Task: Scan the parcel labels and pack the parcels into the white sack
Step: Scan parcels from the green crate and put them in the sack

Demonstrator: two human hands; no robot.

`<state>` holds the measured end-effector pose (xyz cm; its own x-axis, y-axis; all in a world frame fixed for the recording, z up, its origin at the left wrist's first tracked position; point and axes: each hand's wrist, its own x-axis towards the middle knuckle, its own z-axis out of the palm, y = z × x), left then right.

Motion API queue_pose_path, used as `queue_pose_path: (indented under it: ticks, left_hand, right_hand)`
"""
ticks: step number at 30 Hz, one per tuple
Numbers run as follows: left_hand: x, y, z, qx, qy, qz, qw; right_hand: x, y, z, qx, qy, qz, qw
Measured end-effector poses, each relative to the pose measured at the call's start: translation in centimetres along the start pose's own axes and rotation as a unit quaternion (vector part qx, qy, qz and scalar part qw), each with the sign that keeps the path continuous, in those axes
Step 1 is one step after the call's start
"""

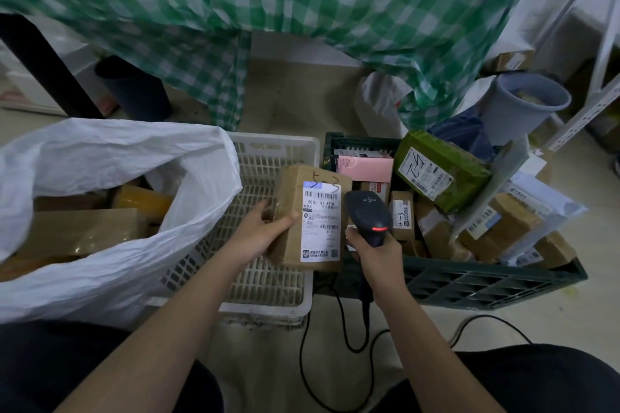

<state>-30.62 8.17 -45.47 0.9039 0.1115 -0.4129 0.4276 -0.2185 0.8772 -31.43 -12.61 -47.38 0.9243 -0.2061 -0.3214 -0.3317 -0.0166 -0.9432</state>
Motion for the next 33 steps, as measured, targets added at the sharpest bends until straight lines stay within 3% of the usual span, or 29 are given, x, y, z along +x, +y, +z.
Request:
queue_pose_path:
  ticks: [5,9,14,28,33]
  left_hand:
    - [-0.9,-0.1,-0.8,-0.011,-0.016,-0.001,1.0]
    - [-2.1,-0.2,-1.2,-0.006,-0.013,0.001,1.0]
    - [-3.6,-0.2,-1.2,-0.018,-0.009,0.003,1.0]
    - [-6.8,0.7,-2.7,-0.034,-0.009,0.047,0.998]
    - [-8.5,1.2,-4.0,-0.022,0.017,0.074,0.997]
  right_hand:
    - [-0.9,-1.6,-0.1,-0.088,0.024,-0.069,0.994]
    - [-2.9,-3.0,-0.7,-0.131,-0.028,-0.067,0.989]
    - [-6.4,-3.5,-1.2,-0.133,-0.088,-0.029,0.987]
    - [-10.0,-4.7,-0.6,-0.136,-0.106,-0.048,0.984]
    - [-11.1,-5.9,0.0,-0.085,-0.118,-0.046,0.988]
